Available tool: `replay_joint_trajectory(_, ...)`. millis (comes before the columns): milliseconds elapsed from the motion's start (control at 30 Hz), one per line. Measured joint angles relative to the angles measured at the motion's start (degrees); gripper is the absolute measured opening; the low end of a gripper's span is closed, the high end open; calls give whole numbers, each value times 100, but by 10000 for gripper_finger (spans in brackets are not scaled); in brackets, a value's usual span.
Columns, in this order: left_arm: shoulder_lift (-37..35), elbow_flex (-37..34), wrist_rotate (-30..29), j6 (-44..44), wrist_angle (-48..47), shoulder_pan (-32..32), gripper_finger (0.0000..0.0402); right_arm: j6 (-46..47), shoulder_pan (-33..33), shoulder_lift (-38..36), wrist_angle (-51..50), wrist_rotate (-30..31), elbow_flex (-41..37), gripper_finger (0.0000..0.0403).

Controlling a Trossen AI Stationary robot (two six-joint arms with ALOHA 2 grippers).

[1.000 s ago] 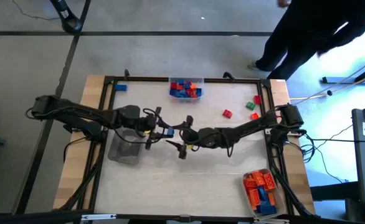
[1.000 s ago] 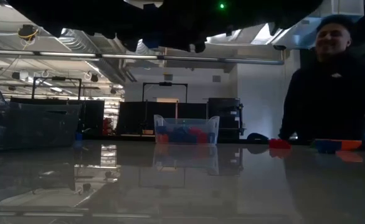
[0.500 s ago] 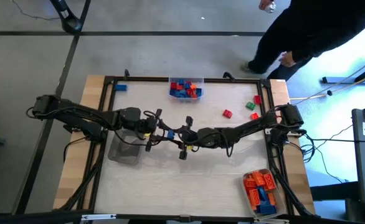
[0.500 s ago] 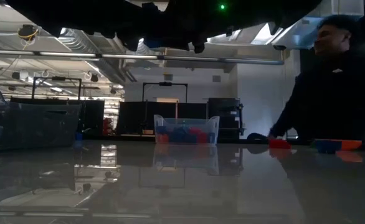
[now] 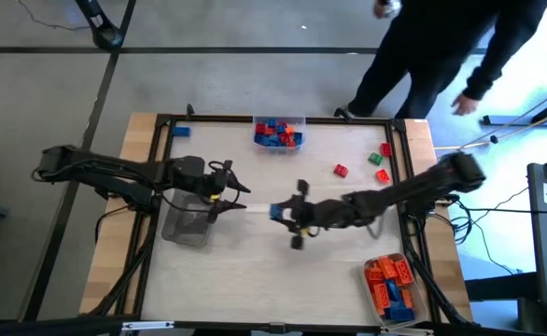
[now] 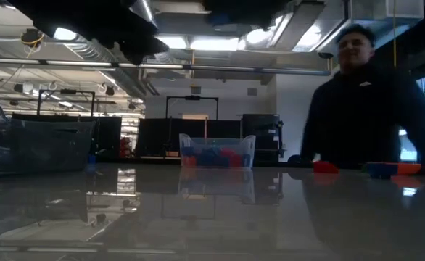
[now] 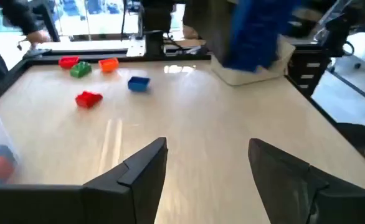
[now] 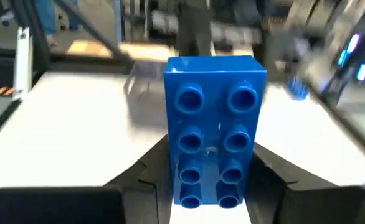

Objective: Sort blocks by size
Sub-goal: Put the blue 8 stud game piece into the gray bin

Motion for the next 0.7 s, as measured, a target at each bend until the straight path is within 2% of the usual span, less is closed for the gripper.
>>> replay_joint_trajectory(167,-106,0,12,15,-516,7,213,1873,590,-933,-2092,-5,33,141)
replay_joint_trajectory(333,-110,2,12,14,-560,7,213,4663,1262,-1516,-3991,-658,79,142)
replay_joint_trajectory(567,-110,7,12,-30,-668,6,214,8874,2580,-1623,-5901,-1406,62,143)
replay_joint_trajectory(700,-110,7,12,-49,-680,-4,214,10723,3424,-1505,-6729,-1690,45,144)
